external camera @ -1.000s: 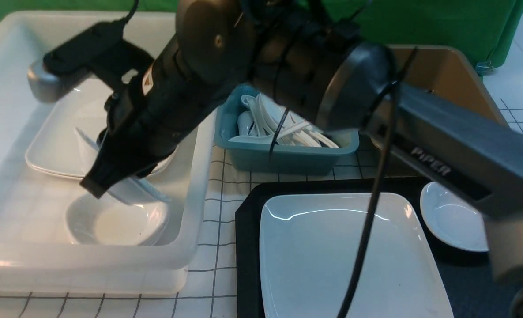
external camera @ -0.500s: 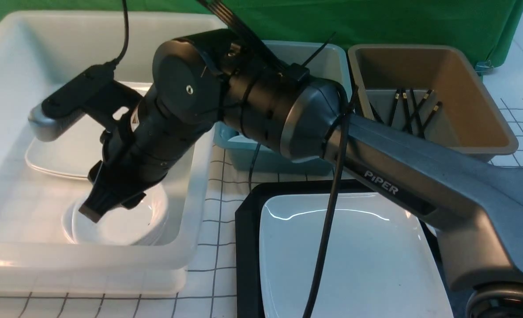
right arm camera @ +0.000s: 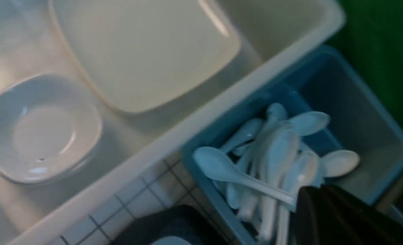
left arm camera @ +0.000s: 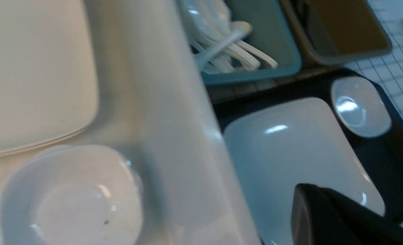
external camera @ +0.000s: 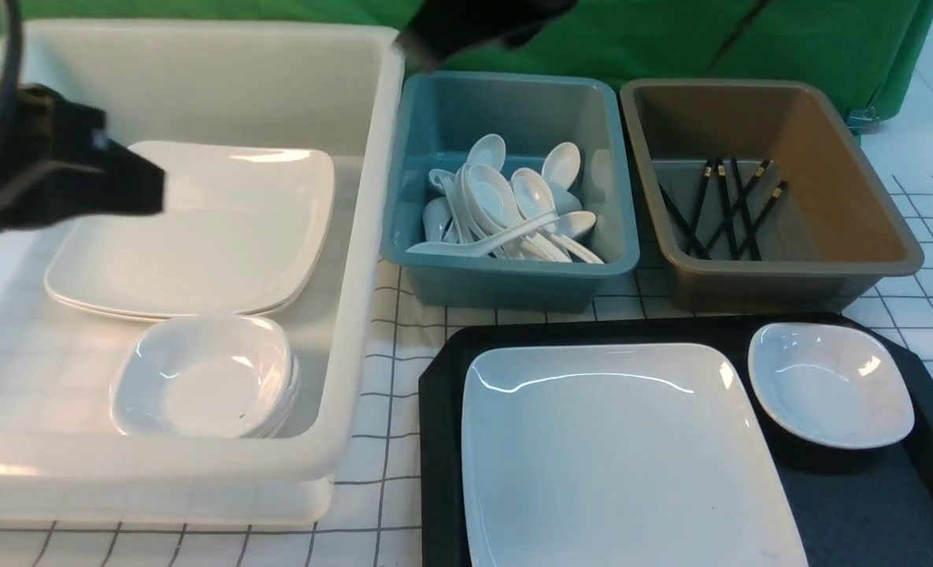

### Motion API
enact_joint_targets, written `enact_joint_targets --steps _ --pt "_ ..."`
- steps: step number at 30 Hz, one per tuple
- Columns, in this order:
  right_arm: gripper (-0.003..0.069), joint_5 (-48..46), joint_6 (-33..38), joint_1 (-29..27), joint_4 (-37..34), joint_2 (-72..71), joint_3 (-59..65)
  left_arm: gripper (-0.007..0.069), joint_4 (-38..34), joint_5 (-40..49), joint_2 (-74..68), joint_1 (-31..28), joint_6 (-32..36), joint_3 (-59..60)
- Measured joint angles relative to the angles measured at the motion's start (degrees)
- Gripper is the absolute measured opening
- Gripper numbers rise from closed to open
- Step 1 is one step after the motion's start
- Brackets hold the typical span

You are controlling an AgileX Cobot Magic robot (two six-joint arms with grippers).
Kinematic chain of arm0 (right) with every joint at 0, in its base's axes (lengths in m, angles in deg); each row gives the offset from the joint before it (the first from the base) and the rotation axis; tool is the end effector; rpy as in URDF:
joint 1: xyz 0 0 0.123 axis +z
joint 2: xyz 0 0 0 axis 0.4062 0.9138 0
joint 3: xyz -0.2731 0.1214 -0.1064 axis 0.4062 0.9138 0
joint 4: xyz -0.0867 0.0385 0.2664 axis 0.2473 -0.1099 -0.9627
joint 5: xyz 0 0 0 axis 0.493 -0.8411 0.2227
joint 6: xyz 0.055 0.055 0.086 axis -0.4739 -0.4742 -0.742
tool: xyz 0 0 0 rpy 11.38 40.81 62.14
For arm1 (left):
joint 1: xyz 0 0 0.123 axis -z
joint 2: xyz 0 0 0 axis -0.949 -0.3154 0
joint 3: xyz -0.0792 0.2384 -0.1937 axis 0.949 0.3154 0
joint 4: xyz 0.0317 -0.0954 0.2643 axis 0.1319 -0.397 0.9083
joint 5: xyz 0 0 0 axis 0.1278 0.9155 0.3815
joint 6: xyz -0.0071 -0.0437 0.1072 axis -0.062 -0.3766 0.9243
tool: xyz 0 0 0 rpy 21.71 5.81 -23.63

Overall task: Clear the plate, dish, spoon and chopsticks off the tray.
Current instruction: Use the right arm to grab a small plate from the dinner plate

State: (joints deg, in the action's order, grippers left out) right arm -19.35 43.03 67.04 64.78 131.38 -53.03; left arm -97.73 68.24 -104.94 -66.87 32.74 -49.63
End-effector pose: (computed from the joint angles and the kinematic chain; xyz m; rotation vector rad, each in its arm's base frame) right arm 0.3376 0.2914 0.4887 -1.0231 2.0400 0.0884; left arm 0.2235 -0.0702 0.4130 0.2748 2.2758 -0.5975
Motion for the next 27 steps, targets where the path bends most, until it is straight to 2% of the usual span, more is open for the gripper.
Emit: enact_joint_targets --steps 3,6,7,8,12,13,15,17,19,22,27 --pt "0.0008 -0.1 1.1 -5.7 0.0 -6.6 7.9 -0.0004 3.4 -3.9 -0.7 11.4 -3.5 0.0" --pt "0.001 -0.2 1.1 -10.7 0.0 -11.4 17.0 -0.0004 5.5 -6.6 -2.1 18.8 -5.7 0.0" --pt "0.0018 -0.2 0.8 -13.4 -0.1 -13.7 22.7 -0.0004 6.9 -8.1 -3.5 23.0 -6.6 0.0" --pt "0.0028 -0.3 0.2 -16.0 -0.2 -15.5 28.8 -0.0004 8.0 -9.8 -5.2 27.6 -7.5 0.0" --pt "0.0099 -0.4 -0.8 -22.3 -0.2 -18.2 46.8 -0.0004 9.9 -14.9 -11.9 36.1 -8.4 0.0" --pt "0.014 0.6 -1.0 -23.8 -0.3 -18.1 52.2 -0.0004 10.0 -17.0 -14.5 38.2 -8.6 0.0" --pt "0.0188 3.1 -1.4 -25.3 -0.3 -18.1 59.5 -0.0004 10.0 -18.9 -18.1 40.6 -8.8 0.0" --pt "0.0283 8.7 -1.6 -25.9 -0.5 -18.0 66.2 -0.0004 10.1 -20.7 -21.8 42.2 -8.8 0.0" --pt "0.0361 14.0 -1.6 -25.9 -0.6 -18.0 70.5 -0.0004 10.1 -21.0 -24.7 42.8 -8.8 0.0" --pt "0.0441 21.3 -1.4 -25.9 -0.7 -17.6 73.9 -0.0004 10.1 -21.0 -27.2 42.9 -8.8 0.0" --pt "0.0475 28.9 -1.1 -25.9 1.4 -14.2 74.6 -0.0004 10.3 -21.3 -27.8 42.9 -8.9 0.0"
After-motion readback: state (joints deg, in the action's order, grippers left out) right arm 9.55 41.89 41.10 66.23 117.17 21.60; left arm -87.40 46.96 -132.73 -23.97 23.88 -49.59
